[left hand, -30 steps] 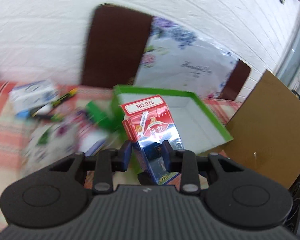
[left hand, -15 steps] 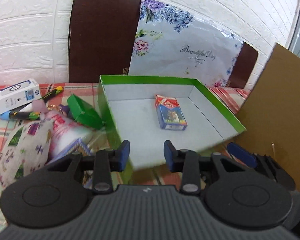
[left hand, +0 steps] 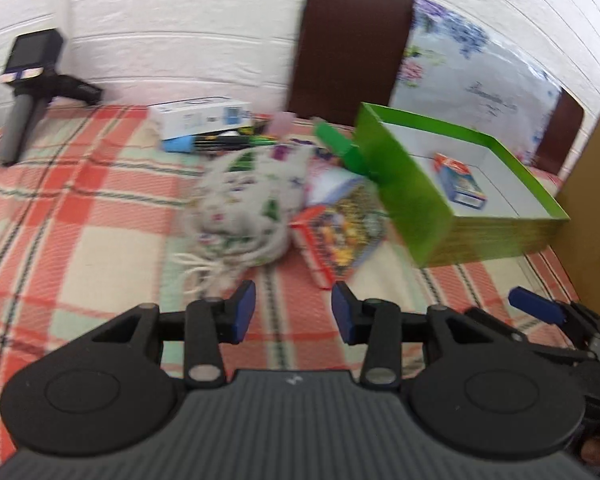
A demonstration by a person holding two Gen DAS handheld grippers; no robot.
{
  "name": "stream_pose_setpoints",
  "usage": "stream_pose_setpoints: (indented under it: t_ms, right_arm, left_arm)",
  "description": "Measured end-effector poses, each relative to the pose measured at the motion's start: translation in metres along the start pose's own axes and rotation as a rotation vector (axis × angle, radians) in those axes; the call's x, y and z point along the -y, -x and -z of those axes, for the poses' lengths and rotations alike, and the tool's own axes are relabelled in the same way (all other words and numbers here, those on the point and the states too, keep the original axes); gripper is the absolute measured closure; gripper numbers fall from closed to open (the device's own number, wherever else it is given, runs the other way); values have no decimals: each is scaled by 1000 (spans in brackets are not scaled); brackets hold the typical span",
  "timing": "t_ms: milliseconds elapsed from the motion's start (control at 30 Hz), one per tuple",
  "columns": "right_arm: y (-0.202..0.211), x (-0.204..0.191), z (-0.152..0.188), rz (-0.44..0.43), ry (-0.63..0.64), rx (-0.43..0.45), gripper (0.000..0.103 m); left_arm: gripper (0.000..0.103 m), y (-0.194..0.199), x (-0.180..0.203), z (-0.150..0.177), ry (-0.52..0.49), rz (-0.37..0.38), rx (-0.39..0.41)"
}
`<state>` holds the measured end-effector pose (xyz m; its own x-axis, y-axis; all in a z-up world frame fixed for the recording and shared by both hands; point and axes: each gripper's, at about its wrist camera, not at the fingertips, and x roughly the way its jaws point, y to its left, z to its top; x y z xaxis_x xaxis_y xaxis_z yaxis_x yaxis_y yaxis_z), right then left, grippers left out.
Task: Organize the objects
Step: 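Grasp the colourful card box with the left gripper and place it in the green box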
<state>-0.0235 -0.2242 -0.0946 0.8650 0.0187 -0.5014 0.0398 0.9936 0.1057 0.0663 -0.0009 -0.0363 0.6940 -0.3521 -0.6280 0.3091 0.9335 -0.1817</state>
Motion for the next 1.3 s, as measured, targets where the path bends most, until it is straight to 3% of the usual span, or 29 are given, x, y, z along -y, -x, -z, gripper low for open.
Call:
stream_pose_setpoints:
  t_ms: [133,267,367,433,467,533,633,700,800,933,1000,1100,1200,1300]
  right_arm:
    - [-4,-21,1,-34,67,-28,25]
    - [-8,-31,5,-47,88,-58,25]
    - [-10,-33,6,-40,101,-68,24]
    - [-12,-31,6,-37,95,-79,23]
    - [-13,-30,7,-36,91,-84,23]
    - [-13,-29,7,-33,83,-90,23]
    - [-10,-28,8,-36,86,-86,22]
    - [-9,-30,8,-41,91,-83,22]
    - [-6,-33,7,-73,88,-86,21]
    - [-2,-42,4,-143,86,-106,19]
    - [-1,-50,3,-177,89,-114,19]
    - [1,-63,3,-222,114,-124,18]
    - [1,-78,6,-256,162,-134,17]
    - [-4,-91,9,-267,203,-158,17]
  left_arm:
    - [59,5,-17,-13,45,35,28]
    - [59,-8,13,-37,-120,100,48]
    - [57,-34,32,-50,-225,96,60]
    - [52,-57,39,-55,-268,115,13]
    - [46,-69,42,-54,-291,101,-21]
    - [45,-90,44,-49,-313,74,-83]
    - [55,-81,44,-43,-267,69,-92]
    - [71,-67,34,-42,-158,102,-122]
    - [77,-44,13,-29,18,158,-161]
    - [76,-13,-5,5,147,175,-184]
    - [70,-1,-13,18,173,149,-205]
    - [56,17,-19,23,97,86,-203]
    - [53,35,-27,15,41,60,-148]
    - [54,29,-34,8,48,75,-165]
